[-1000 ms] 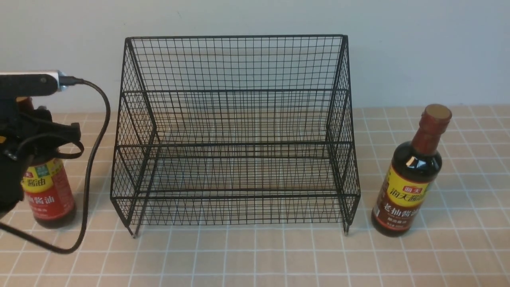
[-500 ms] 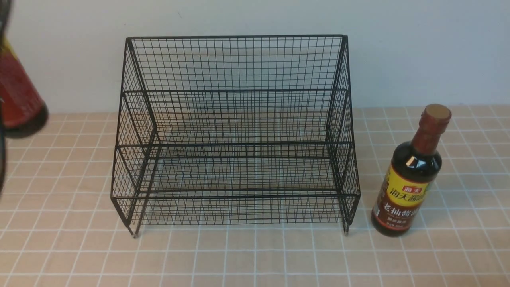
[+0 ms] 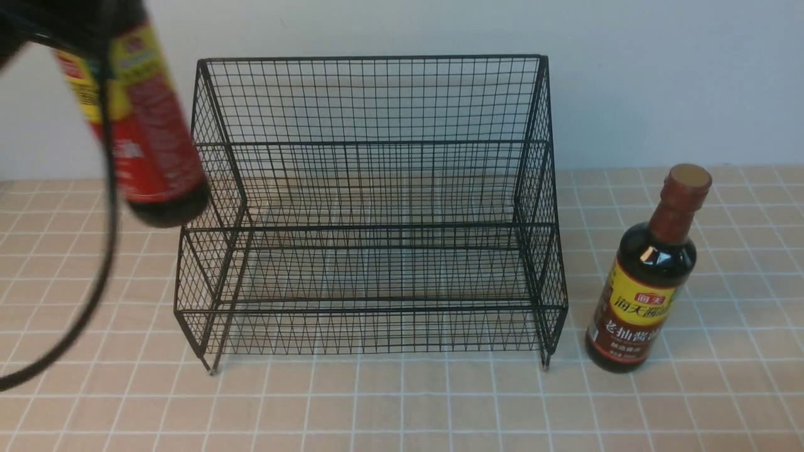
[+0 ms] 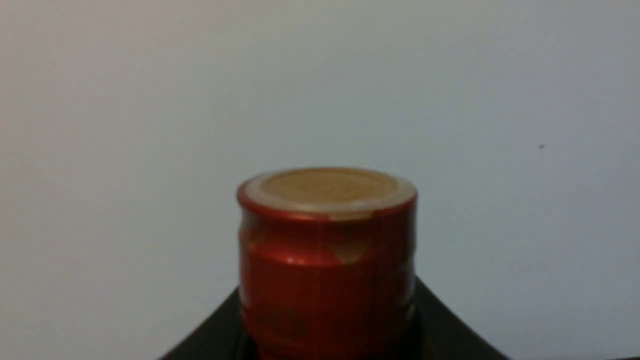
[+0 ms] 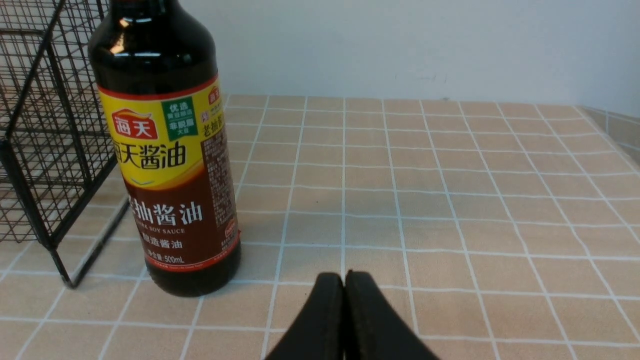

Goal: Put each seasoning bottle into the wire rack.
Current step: Use the left arm to put the condiment bottle back on the shelf

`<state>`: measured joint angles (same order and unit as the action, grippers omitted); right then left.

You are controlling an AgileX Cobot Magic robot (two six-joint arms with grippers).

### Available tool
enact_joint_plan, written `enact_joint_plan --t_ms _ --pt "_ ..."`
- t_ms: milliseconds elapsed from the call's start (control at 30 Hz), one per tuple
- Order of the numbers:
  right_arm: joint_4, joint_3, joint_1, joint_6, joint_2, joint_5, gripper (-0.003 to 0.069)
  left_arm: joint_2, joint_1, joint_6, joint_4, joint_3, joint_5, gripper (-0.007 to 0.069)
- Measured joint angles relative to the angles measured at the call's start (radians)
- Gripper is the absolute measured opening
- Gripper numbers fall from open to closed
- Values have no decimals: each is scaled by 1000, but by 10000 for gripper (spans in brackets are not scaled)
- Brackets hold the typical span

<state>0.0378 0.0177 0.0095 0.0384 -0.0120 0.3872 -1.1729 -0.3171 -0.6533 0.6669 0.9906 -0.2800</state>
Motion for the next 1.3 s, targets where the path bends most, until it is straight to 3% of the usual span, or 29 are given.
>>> enact_joint_plan --t_ms 200,500,1033,1300 --pt "0 0 0 0 0 0 -13 -163 -70 6 4 0 -162 255" --pt "0 0 0 0 0 0 -13 -288 -73 6 8 0 -197 253" --pt "0 0 0 0 0 0 -13 -384 -75 5 30 5 11 260" --pt "0 0 0 0 0 0 -13 -380 -75 3 32 21 21 376"
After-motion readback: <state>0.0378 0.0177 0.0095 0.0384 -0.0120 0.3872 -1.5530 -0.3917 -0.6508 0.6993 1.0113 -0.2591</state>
